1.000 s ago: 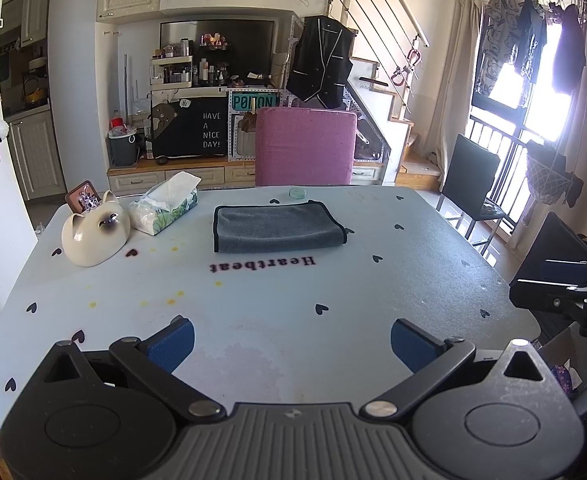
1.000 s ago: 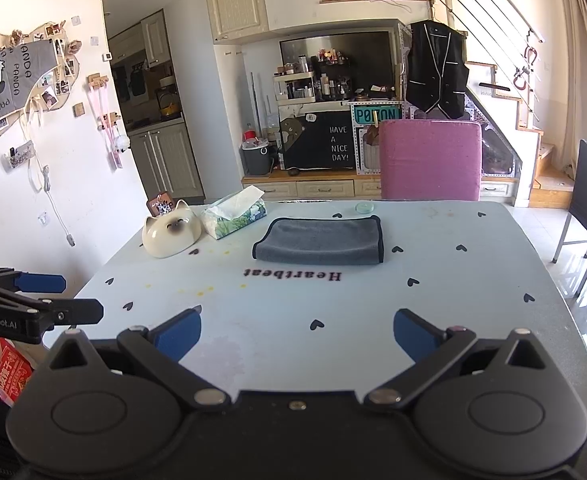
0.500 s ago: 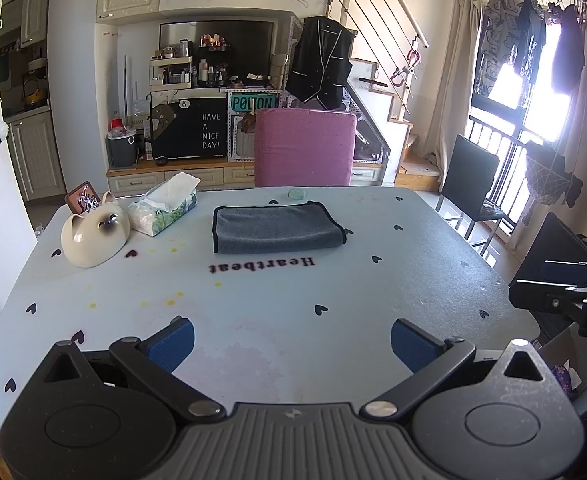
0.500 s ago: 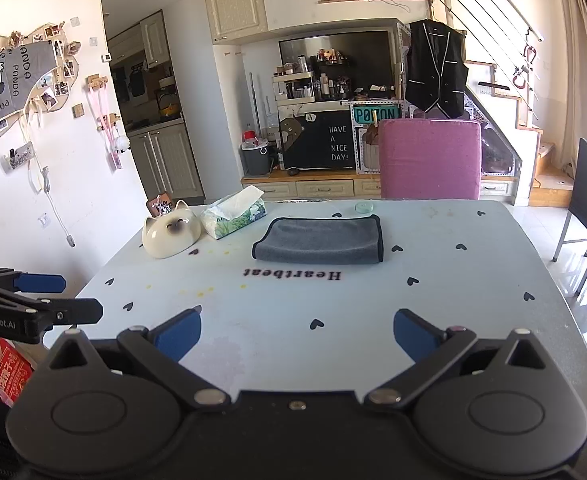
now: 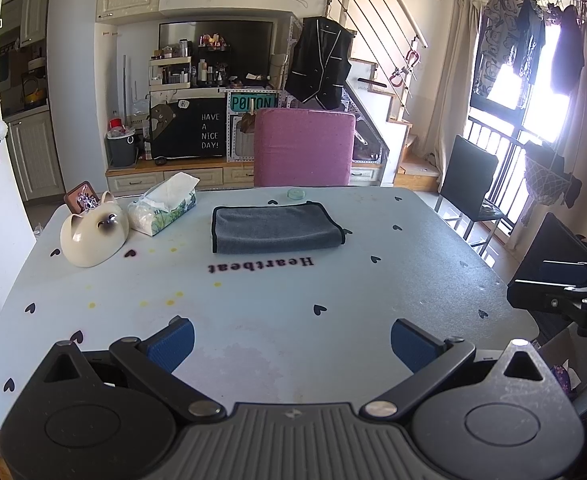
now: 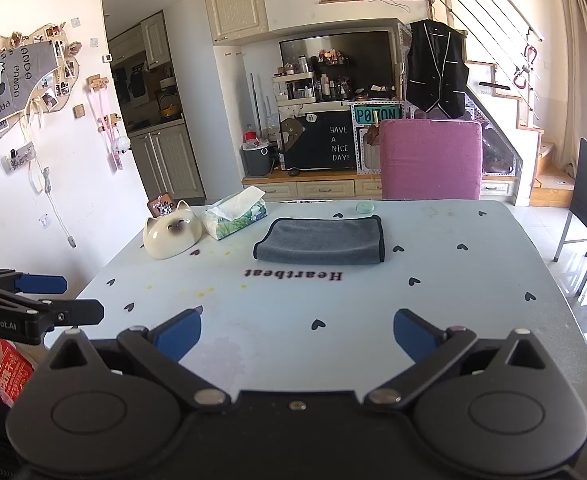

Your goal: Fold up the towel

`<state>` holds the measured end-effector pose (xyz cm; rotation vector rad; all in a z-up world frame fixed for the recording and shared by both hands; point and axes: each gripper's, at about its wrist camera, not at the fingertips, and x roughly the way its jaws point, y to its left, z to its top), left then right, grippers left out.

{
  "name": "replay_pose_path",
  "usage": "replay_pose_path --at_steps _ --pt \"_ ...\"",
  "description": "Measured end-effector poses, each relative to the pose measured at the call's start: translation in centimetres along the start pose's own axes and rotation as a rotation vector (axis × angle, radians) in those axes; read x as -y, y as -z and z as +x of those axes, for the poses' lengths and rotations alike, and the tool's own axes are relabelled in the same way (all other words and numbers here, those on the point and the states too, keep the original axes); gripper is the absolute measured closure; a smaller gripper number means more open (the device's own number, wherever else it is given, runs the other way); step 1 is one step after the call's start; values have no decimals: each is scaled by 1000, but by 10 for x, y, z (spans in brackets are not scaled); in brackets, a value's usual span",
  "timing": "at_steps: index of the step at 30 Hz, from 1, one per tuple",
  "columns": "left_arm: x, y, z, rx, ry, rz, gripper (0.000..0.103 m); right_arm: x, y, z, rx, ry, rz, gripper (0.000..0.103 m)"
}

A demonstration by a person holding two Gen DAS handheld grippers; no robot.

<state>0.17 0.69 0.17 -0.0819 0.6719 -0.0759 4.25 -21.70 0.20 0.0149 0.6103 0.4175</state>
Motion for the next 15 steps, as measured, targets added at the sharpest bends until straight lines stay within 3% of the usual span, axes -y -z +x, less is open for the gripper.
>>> replay_pose_path --at_steps 15 --pt "1 1 1 -1 -5 -8 0 0 0 0 0 -1 1 0"
